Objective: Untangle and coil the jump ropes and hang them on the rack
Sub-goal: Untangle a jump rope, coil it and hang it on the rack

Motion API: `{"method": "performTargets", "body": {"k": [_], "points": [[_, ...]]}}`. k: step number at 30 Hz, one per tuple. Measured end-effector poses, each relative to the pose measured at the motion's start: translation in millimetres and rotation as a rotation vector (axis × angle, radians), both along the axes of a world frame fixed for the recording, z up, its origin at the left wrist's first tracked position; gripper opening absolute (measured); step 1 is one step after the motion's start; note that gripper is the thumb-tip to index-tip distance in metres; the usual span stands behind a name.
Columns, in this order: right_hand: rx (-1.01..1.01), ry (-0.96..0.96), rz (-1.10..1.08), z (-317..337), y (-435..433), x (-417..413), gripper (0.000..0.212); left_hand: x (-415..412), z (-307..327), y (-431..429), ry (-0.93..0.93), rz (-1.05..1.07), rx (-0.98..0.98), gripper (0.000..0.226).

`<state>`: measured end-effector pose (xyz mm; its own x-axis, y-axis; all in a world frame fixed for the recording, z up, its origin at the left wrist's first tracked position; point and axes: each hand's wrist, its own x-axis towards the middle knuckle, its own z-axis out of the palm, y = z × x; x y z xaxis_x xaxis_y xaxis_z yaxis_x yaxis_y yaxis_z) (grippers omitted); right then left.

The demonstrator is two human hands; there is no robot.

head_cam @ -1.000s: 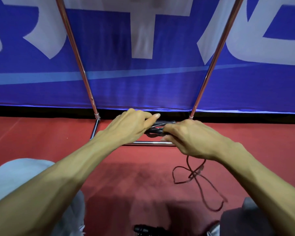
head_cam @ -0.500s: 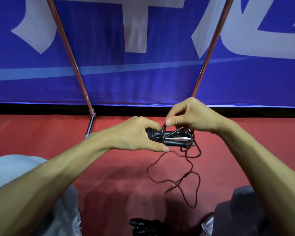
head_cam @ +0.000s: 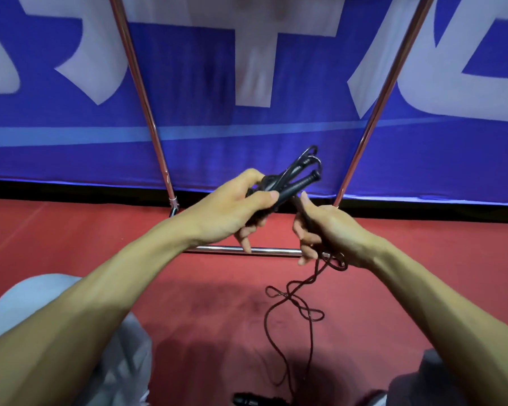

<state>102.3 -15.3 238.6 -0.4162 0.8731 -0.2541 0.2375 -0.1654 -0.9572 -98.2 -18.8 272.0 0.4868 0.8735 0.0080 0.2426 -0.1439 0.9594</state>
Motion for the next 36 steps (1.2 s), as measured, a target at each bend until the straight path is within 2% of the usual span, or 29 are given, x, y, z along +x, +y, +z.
{"method": "performTargets", "body": {"k": [3, 5, 7, 8, 12, 16, 20, 24, 28, 31, 33, 35, 36], "points": [[-0.004, -0.103, 0.030, 2, -4, -2, 0.068, -9, -8, 7, 0.178, 0.001, 0.076, 0.035], [0.127, -0.364, 0.112, 0, -6, -3, 0.053, -12, -11, 8, 0.245, -0.011, 0.148, 0.046], [0.363, -0.764, 0.212, 0, -5, -2, 0.033, -13, -13, 11, 0.292, -0.028, 0.193, 0.045], [0.435, -0.901, 0.236, 0, -5, -1, 0.027, -13, -15, 12, 0.339, -0.032, 0.224, 0.042], [0.492, -1.070, 0.324, 7, -14, -3, 0.020, -11, -23, 17, 0.513, -0.019, 0.308, 0.036], [0.600, -1.144, 0.412, 14, -23, -3, 0.021, -10, -32, 20, 0.723, -0.068, 0.409, 0.032], [0.746, -1.175, 0.454, 20, -29, -6, 0.011, -9, -42, 20, 0.923, -0.065, 0.440, 0.030], [0.973, -1.146, 0.402, 28, -31, -3, 0.007, -8, -45, 26, 0.845, -0.113, 0.406, 0.032], [1.109, -0.992, 0.270, 37, -30, 9, 0.018, -3, -39, 24, 0.733, -0.189, 0.375, 0.033], [1.134, -0.856, 0.158, 35, -26, 13, 0.012, 2, -39, 15, 0.767, -0.268, 0.425, 0.035], [1.102, -0.791, 0.074, 33, -21, 14, 0.008, 5, -40, 8, 0.754, -0.326, 0.447, 0.026], [1.057, -0.759, 0.023, 32, -14, 16, 0.017, 9, -38, 1, 0.682, -0.343, 0.469, 0.023], [1.029, -0.754, 0.009, 31, -12, 16, 0.023, 11, -37, -3, 0.655, -0.339, 0.470, 0.029]]}}
